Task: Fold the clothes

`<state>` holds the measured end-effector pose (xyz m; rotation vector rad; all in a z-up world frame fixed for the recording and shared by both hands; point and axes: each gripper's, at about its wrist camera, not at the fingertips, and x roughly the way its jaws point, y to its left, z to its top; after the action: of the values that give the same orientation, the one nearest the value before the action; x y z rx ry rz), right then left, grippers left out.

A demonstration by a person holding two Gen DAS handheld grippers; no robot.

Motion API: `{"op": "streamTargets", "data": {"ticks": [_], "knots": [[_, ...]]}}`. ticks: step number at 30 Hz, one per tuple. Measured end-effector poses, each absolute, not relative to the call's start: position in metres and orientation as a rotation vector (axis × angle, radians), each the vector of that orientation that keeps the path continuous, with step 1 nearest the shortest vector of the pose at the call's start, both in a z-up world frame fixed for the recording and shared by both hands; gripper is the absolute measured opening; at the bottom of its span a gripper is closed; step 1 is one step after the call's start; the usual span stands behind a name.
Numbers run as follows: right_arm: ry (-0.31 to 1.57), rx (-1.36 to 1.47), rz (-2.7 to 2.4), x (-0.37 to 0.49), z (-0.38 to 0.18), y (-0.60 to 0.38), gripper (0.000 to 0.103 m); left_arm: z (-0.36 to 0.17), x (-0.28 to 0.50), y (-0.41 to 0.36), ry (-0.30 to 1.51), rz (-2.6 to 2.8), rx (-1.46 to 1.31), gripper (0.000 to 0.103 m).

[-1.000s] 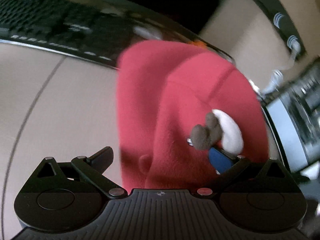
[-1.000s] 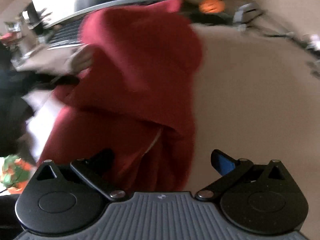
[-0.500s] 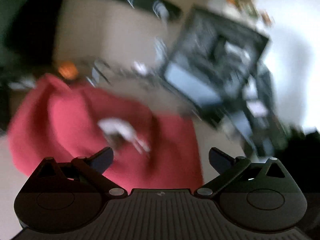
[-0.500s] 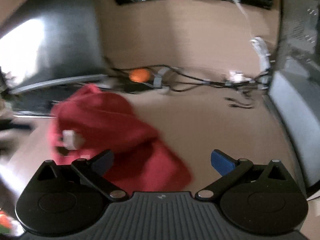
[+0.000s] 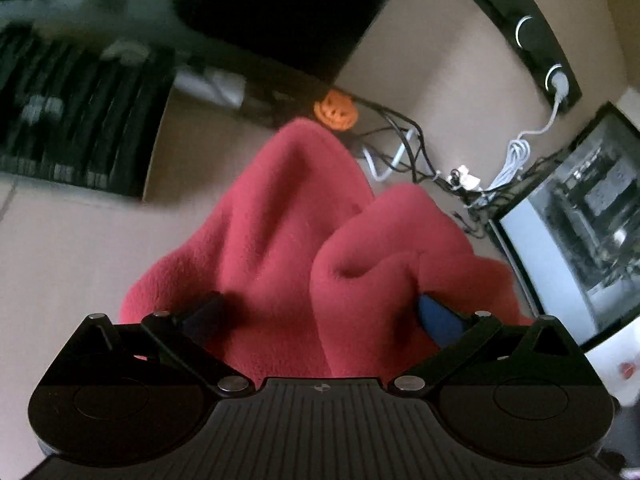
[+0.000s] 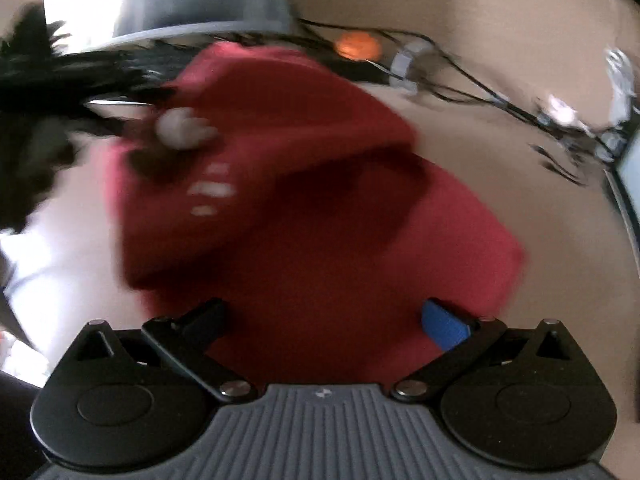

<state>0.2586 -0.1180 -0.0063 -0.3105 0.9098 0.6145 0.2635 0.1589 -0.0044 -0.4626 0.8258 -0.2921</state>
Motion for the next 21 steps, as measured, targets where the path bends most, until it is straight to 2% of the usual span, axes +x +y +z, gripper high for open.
{"op": "streamTargets", "data": {"ticks": [5,11,13,18,21], "knots": [[0.938,-0.34,0.62,0.271,-0.013,-0.131,0.103,-0.006,0.228,0.135,0.866,-0.369,-0.467,0.103],[0.905,-0.323,0.622,0.263,-0.026,-0.133,0.103,-0.003,0.193,0.106,0.878,-0.425,-0.227,0.103],[0.904,-0.301,0.614,0.26,-0.027,-0.133,0.103,0.009,0.193,0.109,0.884,-0.439,-0.217,0.103],[0.918,-0.253,0.594,0.257,-0.028,-0.132,0.103,0.044,0.212,0.149,0.772,-0.36,-0.281,0.103],[0.926,-0.238,0.588,0.256,-0.028,-0.132,0.103,0.033,0.238,0.171,0.846,-0.277,-0.263,0.103]]}}
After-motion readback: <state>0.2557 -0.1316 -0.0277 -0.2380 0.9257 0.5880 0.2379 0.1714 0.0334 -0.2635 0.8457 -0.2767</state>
